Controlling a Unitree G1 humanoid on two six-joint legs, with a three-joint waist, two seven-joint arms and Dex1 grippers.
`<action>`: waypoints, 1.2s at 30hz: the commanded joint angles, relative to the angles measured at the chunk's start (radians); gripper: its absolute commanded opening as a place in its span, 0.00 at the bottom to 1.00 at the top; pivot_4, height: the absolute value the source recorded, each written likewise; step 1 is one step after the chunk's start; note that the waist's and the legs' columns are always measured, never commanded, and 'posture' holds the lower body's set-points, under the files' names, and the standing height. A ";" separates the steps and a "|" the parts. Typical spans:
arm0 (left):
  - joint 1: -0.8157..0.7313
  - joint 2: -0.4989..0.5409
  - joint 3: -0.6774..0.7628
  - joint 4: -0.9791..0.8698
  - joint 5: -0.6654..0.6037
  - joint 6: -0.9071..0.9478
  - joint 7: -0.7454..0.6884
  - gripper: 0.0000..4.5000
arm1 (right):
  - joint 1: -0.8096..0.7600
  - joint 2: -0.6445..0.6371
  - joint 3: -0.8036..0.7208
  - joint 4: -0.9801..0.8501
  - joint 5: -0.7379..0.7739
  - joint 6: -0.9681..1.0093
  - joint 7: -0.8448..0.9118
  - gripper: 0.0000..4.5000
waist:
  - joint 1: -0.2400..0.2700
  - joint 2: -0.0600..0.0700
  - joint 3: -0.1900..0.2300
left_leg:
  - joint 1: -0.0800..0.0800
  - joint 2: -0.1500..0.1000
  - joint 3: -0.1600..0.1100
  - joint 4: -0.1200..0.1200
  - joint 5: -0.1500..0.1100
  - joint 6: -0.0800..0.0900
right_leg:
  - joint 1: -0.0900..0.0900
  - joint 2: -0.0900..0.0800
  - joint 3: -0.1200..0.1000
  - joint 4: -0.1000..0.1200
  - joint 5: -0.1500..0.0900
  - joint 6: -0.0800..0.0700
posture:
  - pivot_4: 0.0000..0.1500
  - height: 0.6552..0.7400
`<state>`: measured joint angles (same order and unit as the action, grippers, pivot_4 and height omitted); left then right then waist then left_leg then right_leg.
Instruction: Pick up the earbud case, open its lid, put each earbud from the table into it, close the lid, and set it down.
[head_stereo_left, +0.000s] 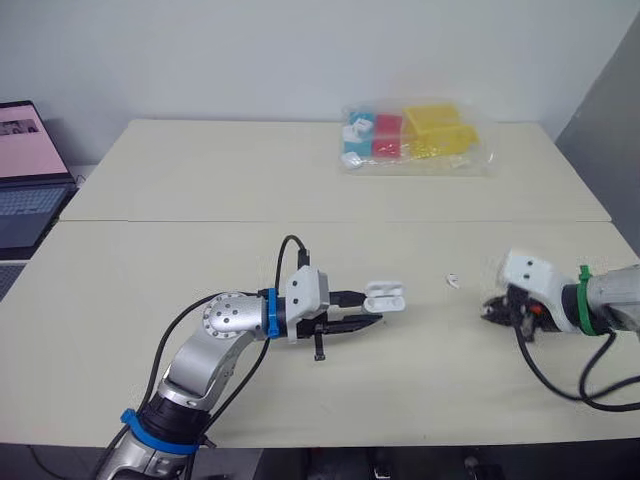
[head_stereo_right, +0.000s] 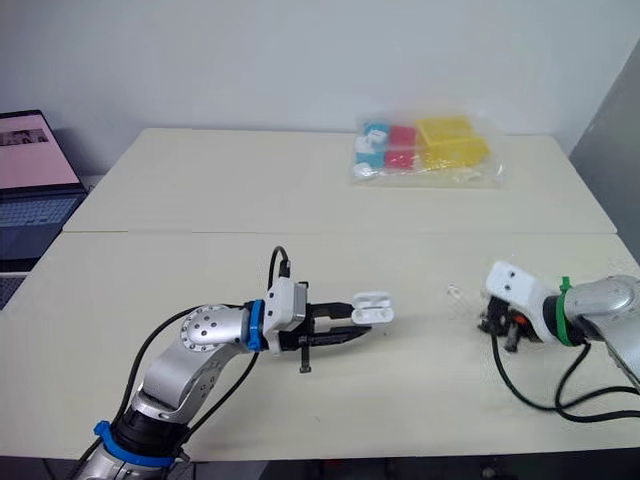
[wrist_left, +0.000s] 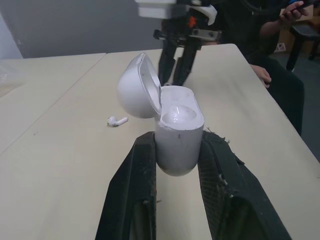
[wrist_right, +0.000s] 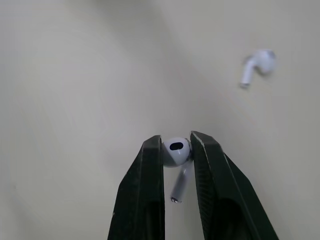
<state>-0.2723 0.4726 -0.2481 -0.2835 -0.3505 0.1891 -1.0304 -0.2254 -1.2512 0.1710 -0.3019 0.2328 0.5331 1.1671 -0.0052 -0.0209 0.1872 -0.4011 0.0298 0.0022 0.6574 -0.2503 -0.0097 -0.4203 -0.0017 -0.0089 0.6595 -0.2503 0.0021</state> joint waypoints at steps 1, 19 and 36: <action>0.013 0.006 0.016 -0.064 -0.010 0.000 0.018 0.17 | -0.044 -0.004 0.057 0.114 -0.089 -0.194 0.114 0.09 | 0.000 0.000 0.000 | 0.000 0.000 0.001 0.000 0.000 0.000 | 0.000 -0.001 0.000 0.000 0.000 0.000 | 1.00 1.00; 0.042 0.010 0.006 -0.107 -0.008 0.016 0.056 0.17 | -0.219 0.100 0.152 0.294 -0.284 -0.251 0.224 0.09 | 0.004 0.000 0.001 | 0.001 0.000 0.001 0.003 0.000 0.000 | 0.000 -0.003 0.001 0.003 0.003 0.004 | 1.00 1.00; 0.034 0.005 0.001 -0.089 -0.001 0.007 0.063 0.17 | -0.225 0.074 0.038 0.245 -0.205 -0.204 0.269 0.87 | 0.004 0.000 0.000 | 0.001 0.000 0.001 0.004 0.000 0.000 | 0.001 -0.003 0.001 0.004 0.003 0.003 | 1.00 1.00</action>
<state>-0.2292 0.4834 -0.2496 -0.3468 -0.3488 0.2110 -0.9718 -0.4415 -1.1499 0.2573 -0.0231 0.0032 0.3159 1.4186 -0.0012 -0.0204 0.1876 -0.3996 0.0300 0.0031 0.6616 -0.2502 -0.0096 -0.4196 -0.0049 -0.0076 0.6639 -0.2476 0.0056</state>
